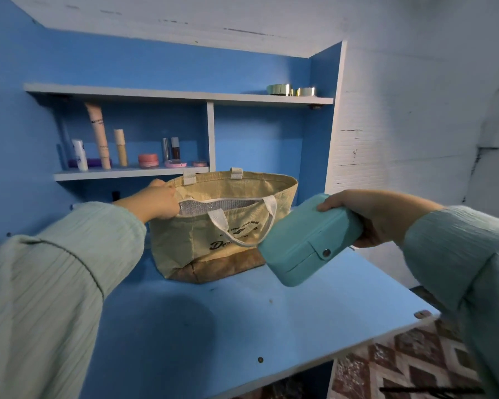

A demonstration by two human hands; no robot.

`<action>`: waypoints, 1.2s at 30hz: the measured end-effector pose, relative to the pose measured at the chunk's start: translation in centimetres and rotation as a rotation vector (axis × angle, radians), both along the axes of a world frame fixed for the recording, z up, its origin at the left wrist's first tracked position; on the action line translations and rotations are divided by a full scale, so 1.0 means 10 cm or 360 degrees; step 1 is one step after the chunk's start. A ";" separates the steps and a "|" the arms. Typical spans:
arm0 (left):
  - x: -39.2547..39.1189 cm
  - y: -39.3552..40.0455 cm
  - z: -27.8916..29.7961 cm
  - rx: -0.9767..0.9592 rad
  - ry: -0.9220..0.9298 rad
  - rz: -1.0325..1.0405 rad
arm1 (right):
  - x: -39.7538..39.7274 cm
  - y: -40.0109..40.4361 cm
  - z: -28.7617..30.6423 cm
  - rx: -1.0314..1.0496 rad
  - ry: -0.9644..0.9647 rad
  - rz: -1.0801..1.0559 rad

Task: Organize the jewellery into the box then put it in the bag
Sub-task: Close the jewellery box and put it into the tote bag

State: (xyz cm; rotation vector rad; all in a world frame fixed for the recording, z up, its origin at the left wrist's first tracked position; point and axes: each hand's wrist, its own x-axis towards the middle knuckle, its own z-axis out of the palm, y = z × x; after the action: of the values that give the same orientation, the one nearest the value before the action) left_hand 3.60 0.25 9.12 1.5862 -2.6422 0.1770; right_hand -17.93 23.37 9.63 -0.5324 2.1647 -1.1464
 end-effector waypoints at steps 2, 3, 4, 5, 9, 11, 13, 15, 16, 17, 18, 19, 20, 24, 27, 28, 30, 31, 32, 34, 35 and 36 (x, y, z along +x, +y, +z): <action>0.03 -0.03 -0.01 0.0033 0.0015 -0.0003 | -0.04 0.11 0.19 -0.0049 0.0059 -0.0045; 0.04 -0.03 -0.01 0.0040 0.0034 -0.0015 | -0.05 0.15 0.29 -0.0078 0.0080 -0.0057; 0.05 -0.04 -0.01 0.0048 0.0060 -0.0033 | -0.06 0.19 0.38 -0.0107 0.0100 -0.0068; 0.05 -0.04 -0.01 0.0056 0.0083 -0.0043 | -0.06 0.23 0.47 -0.0140 0.0120 -0.0077; 0.05 0.02 -0.02 0.0094 0.0229 -0.0040 | -0.05 0.27 0.73 -0.0301 0.0144 -0.0103; 0.05 0.03 -0.04 0.0098 0.0300 -0.0038 | -0.03 0.23 0.78 -0.0357 0.0128 -0.0081; 0.06 0.02 -0.07 0.0091 0.0293 -0.0071 | 0.00 0.14 0.79 -0.0410 0.0113 -0.0047; 0.09 0.03 -0.09 0.0088 0.0293 -0.0112 | 0.05 0.04 0.79 -0.0450 0.0102 -0.0022; 0.11 0.02 -0.10 0.0081 0.0289 -0.0135 | 0.07 -0.01 0.79 -0.0466 0.0099 -0.0011; 0.12 0.02 -0.11 0.0081 0.0283 -0.0162 | 0.09 -0.05 0.80 -0.0486 0.0093 -0.0001; 0.13 0.02 -0.13 0.0085 0.0282 -0.0189 | 0.10 -0.09 0.82 -0.0510 0.0085 0.0009; 0.14 0.01 -0.14 0.0082 0.0280 -0.0214 | 0.11 -0.12 0.84 -0.0534 0.0084 0.0017; 0.15 0.01 -0.15 0.0080 0.0283 -0.0228 | 0.11 -0.15 0.88 -0.0562 0.0084 0.0020; 0.14 0.00 -0.18 0.0112 0.0284 -0.0274 | 0.12 -0.27 1.02 -0.0673 0.0098 0.0022; 0.13 0.00 -0.16 0.0126 0.0271 -0.0328 | 0.13 -0.40 1.04 -0.0716 0.0097 0.0062; 0.13 0.01 -0.15 0.0130 0.0261 -0.0344 | 0.15 -0.46 1.04 -0.0728 0.0092 0.0073; 0.14 0.03 -0.15 0.0147 0.0229 -0.0373 | 0.18 -0.57 1.00 -0.0767 0.0078 0.0095; 0.15 0.05 -0.15 0.0151 0.0221 -0.0389 | 0.19 -0.63 0.98 -0.0795 0.0072 0.0104; 0.16 0.06 -0.16 0.0153 0.0218 -0.0398 | 0.22 -0.68 0.95 -0.0822 0.0064 0.0110; 0.18 0.09 -0.16 0.0154 0.0220 -0.0387 | 0.24 -0.79 0.86 -0.0876 0.0051 0.0119; 0.18 0.11 -0.16 0.0157 0.0221 -0.0375 | 0.24 -0.84 0.81 -0.0897 0.0059 0.0126; 0.18 0.12 -0.16 0.0157 0.0225 -0.0361 | 0.24 -0.88 0.75 -0.0906 0.0079 0.0133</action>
State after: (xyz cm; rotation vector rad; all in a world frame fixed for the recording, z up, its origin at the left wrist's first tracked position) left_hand 5.41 1.47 7.53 1.2563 -2.7282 -0.0740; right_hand -15.56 14.56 17.13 -0.8907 1.8163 -1.7208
